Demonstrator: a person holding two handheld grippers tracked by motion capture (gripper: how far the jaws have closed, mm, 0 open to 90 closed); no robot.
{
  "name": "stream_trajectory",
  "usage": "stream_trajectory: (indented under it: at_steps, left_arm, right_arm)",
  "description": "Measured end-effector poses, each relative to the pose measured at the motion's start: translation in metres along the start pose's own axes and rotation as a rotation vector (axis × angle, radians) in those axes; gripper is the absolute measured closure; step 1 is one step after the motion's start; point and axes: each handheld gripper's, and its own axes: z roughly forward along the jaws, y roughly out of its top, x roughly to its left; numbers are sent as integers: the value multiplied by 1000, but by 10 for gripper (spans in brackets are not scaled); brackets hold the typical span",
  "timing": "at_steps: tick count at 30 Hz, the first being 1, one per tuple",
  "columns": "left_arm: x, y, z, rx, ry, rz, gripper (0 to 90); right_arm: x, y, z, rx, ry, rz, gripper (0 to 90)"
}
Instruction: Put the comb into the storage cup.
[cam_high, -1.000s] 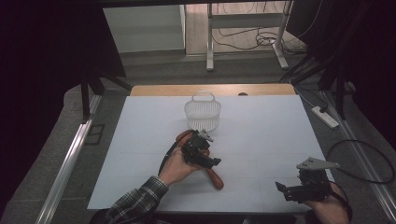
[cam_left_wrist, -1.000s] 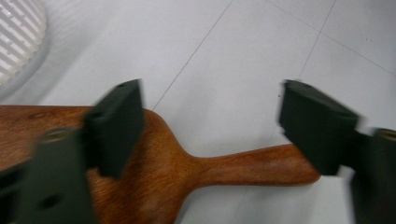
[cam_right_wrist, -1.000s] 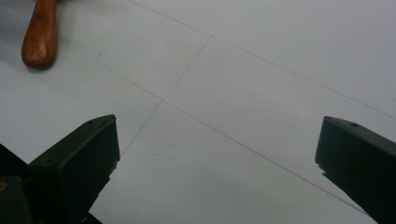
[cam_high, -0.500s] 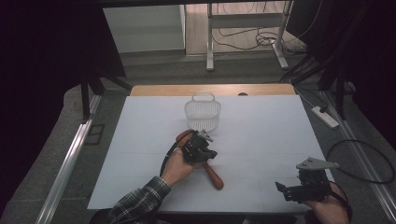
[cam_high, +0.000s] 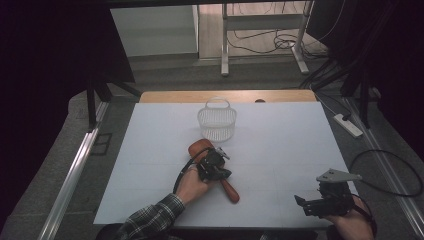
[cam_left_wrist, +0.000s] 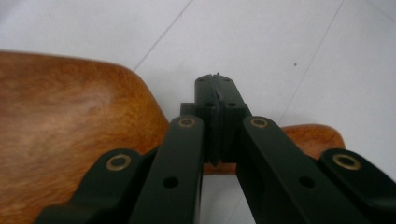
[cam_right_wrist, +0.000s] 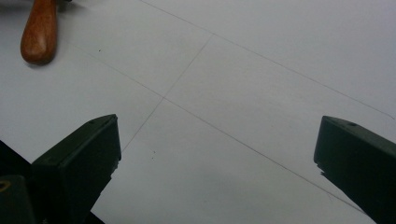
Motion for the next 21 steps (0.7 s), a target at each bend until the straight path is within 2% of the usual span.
stream_trajectory:
  at_steps: [10,13,21]
  left_arm:
    - [-5,-11,-7,27,-1,5,888]
    - [-3,-18,-11,25,-13,-18,888]
    - [1,-29,-19,39,-13,-38,888]
  right_arm:
    - [1,0,0,3,0,-4,8]
    - [1,0,0,5,2,-5,9]
    - [1,0,1,6,2,-7,9]
